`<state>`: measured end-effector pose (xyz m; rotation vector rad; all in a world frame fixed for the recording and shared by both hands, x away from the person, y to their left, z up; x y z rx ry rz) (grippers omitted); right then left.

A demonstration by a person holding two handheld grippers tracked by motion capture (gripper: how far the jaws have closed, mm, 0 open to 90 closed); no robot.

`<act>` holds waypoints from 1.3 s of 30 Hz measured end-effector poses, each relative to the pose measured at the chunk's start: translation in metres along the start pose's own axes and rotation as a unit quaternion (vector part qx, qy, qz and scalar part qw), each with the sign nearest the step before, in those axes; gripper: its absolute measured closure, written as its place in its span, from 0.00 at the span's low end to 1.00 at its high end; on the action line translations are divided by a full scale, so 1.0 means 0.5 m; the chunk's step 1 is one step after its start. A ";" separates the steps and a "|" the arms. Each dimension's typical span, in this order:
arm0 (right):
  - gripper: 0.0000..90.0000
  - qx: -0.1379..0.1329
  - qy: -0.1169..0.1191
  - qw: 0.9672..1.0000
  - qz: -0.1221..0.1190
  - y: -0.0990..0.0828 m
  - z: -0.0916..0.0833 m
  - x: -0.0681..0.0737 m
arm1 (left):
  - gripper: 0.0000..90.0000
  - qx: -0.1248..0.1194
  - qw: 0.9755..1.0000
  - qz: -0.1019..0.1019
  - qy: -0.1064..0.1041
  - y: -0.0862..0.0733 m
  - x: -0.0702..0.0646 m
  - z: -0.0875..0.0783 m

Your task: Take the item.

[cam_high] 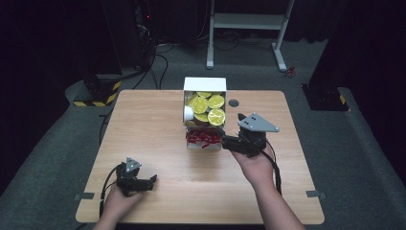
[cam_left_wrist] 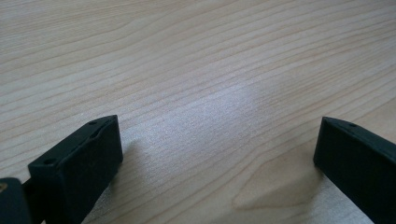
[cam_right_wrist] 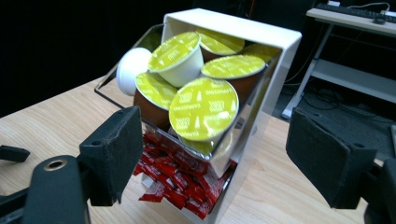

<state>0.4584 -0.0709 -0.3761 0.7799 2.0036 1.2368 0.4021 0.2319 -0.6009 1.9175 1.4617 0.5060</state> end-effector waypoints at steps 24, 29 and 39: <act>0.26 -0.004 0.015 1.000 -0.017 0.068 0.052 0.020 | 0.01 0.000 1.000 -0.001 -0.002 0.000 -0.001 0.001; 0.28 -0.004 0.013 1.000 -0.014 0.080 0.063 0.019 | 0.01 0.000 1.000 -0.001 -0.002 0.000 -0.001 0.001; 0.28 -0.007 0.015 1.000 -0.018 0.099 0.086 0.016 | 0.01 0.001 1.000 -0.003 -0.002 -0.001 -0.002 0.001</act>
Point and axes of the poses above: each handheld gripper's, and its own axes: z roughly forward along the jaws, y roughly out of its top, x roughly to its left, the point moved 10 cm from there along z, roughly forward along the jaws, and after that the axes turned 8 degrees about -z, right-handed, at the moved point
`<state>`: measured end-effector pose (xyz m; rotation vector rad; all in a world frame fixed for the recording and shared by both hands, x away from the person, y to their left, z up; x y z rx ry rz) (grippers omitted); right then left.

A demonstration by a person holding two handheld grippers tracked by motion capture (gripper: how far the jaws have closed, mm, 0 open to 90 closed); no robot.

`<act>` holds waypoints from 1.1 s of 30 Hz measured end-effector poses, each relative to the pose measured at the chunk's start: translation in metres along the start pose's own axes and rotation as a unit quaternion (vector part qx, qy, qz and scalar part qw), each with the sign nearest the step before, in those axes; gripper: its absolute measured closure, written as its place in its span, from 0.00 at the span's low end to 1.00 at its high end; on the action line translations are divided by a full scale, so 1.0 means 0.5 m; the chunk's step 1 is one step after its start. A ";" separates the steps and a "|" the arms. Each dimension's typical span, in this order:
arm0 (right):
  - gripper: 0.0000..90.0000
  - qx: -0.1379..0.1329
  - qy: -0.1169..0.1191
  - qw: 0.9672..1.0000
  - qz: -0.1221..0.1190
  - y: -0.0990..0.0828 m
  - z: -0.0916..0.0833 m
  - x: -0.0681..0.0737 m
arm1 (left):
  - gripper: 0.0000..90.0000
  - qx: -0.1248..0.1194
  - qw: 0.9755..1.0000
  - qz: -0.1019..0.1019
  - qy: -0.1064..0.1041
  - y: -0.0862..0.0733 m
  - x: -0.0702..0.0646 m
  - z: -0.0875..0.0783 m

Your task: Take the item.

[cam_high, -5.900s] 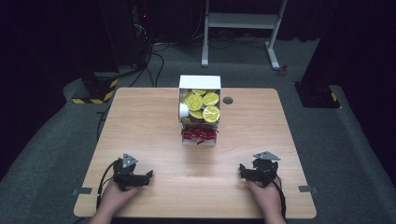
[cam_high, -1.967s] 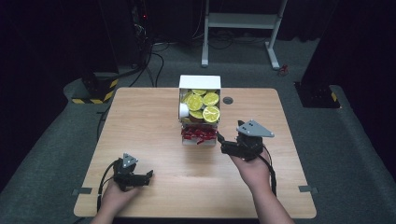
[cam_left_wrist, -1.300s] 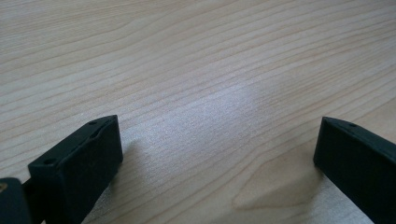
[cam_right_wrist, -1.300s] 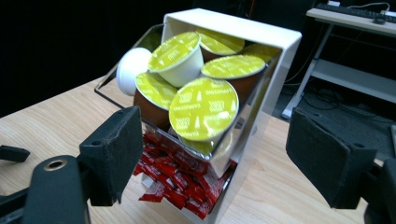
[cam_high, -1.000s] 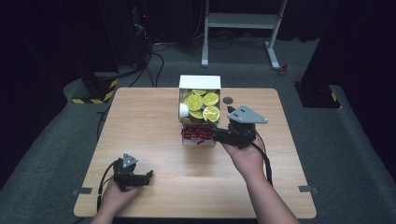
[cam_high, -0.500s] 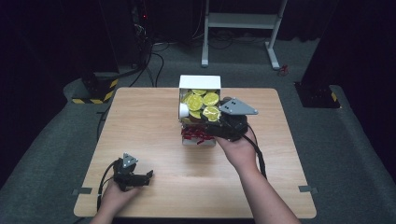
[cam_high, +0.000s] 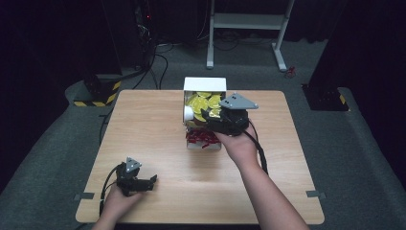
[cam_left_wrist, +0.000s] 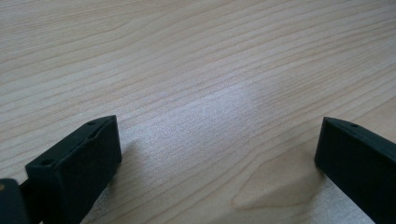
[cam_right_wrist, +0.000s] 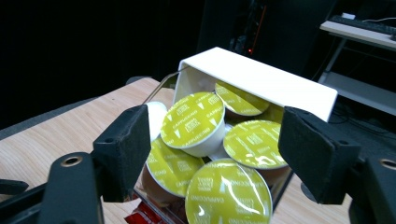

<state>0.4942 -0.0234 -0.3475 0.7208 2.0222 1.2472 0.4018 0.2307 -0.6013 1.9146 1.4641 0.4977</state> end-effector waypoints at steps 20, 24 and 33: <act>0.47 0.010 -0.009 0.999 -0.047 0.030 0.064 0.044 | 0.01 -0.001 1.000 0.000 0.001 0.001 0.000 0.000; 0.48 0.027 -0.013 0.999 -0.045 0.025 0.081 0.047 | 0.01 -0.002 1.000 -0.002 0.000 0.000 -0.001 0.000; 0.47 0.041 -0.017 0.998 -0.042 0.013 0.096 0.032 | 0.01 0.000 1.000 -0.001 0.000 0.000 -0.001 0.000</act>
Point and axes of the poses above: each handheld gripper's, and its own axes: z roughly forward along the jaws, y roughly out of its top, x roughly to its left, the point moved 10 cm from there along z, roughly forward along the jaws, and after that the axes turned 8 degrees about -z, right-handed, at the moved point
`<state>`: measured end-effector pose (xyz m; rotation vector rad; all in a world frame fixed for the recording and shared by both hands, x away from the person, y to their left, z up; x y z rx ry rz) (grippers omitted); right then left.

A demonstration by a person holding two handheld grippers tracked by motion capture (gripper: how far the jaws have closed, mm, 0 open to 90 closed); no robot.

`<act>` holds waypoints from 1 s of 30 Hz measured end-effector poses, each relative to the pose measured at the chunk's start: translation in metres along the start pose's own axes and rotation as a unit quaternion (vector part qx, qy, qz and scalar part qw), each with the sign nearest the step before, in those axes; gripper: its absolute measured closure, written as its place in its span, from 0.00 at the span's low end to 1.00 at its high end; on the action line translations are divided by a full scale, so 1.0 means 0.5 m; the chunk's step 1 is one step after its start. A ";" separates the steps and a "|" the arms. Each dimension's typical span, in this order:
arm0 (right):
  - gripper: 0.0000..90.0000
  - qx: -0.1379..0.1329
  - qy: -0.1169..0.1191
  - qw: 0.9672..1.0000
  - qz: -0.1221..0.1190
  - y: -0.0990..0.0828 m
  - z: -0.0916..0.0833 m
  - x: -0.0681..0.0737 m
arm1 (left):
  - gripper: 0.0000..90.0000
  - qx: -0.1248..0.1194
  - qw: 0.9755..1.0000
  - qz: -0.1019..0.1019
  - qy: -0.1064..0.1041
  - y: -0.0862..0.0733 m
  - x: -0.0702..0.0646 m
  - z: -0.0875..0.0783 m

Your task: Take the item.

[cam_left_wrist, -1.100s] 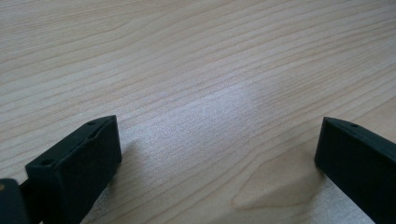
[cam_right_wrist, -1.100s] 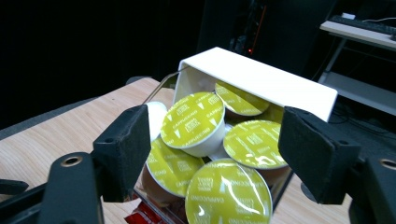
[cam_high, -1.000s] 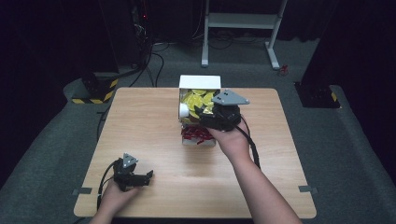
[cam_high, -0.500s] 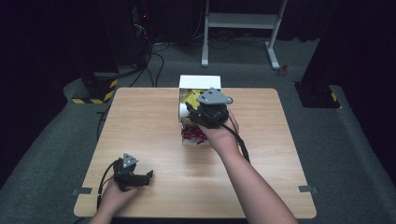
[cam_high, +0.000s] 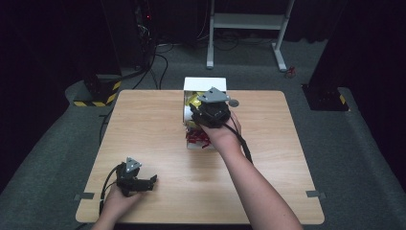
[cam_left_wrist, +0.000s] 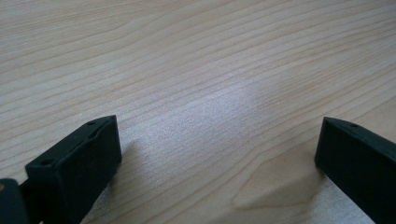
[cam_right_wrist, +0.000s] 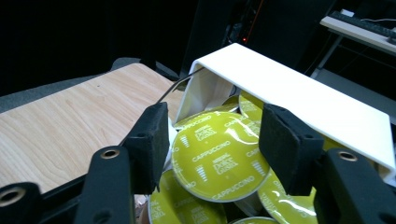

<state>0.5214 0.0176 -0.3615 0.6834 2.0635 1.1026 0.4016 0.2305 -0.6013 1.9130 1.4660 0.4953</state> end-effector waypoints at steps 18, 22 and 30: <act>0.35 0.037 0.002 0.999 0.014 -0.025 0.022 -0.007 | 0.01 0.000 1.000 -0.001 0.000 0.000 -0.001 0.000; 0.36 0.040 0.000 0.999 0.010 -0.027 0.025 -0.005 | 0.01 0.001 1.000 0.001 0.000 -0.001 0.000 0.000; 0.42 0.039 0.006 0.999 0.005 -0.026 0.023 -0.002 | 0.01 0.002 1.000 0.004 0.000 -0.001 0.001 -0.001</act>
Point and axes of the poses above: each handheld gripper's, and its own axes: z roughly forward along the jaws, y roughly out of its top, x roughly to its left, the point moved 10 cm from there along z, roughly forward along the jaws, and after that the axes turned 8 degrees about -z, right-handed, at the moved point
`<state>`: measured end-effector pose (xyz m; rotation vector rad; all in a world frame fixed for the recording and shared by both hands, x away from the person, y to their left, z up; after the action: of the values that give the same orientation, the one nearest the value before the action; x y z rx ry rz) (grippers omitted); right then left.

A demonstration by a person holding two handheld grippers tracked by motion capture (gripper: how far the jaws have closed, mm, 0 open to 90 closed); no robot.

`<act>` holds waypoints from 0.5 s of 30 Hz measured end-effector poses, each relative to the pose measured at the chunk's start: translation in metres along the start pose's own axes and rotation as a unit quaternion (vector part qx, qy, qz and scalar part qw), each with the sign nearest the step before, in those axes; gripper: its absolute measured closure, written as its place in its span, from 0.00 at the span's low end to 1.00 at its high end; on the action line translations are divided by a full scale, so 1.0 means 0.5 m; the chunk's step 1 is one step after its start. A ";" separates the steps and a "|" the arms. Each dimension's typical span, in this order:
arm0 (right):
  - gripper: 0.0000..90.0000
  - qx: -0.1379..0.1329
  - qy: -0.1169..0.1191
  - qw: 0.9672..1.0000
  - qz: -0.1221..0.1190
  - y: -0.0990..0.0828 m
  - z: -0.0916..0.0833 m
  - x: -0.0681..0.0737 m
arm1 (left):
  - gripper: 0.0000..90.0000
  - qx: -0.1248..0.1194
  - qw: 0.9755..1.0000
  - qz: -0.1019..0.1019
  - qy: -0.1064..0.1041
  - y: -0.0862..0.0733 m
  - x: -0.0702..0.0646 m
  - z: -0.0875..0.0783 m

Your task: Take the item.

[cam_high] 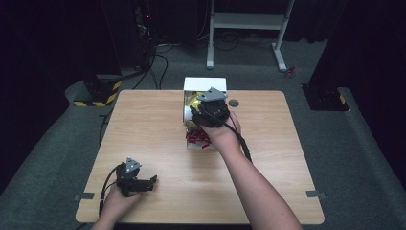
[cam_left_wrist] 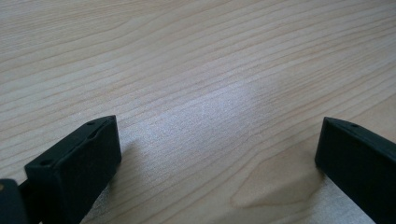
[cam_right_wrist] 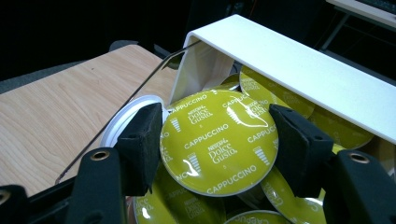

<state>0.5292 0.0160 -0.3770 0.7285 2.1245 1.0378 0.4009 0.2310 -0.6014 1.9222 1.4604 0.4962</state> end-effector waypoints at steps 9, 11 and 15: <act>0.43 -0.006 0.000 1.000 0.002 0.003 -0.004 0.001 | 0.01 0.000 1.000 0.000 0.000 0.000 0.000 0.000; 0.43 -0.008 0.001 1.000 0.003 0.004 -0.005 0.000 | 0.01 0.001 1.000 0.000 0.000 0.000 0.000 0.000; 0.43 -0.011 0.002 1.000 0.005 0.006 -0.010 0.000 | 0.01 0.000 1.000 0.000 0.000 0.000 0.000 0.000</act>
<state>0.5264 0.0153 -0.3720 0.7273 2.1110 1.0664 0.4007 0.2310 -0.6014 1.9223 1.4615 0.4951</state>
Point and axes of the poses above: each handheld gripper's, and its own axes: z roughly forward along the jaws, y roughly out of its top, x roughly to its left, the point moved 10 cm from there along z, roughly forward along the jaws, and after that the axes turned 8 degrees about -z, right-handed, at the moved point
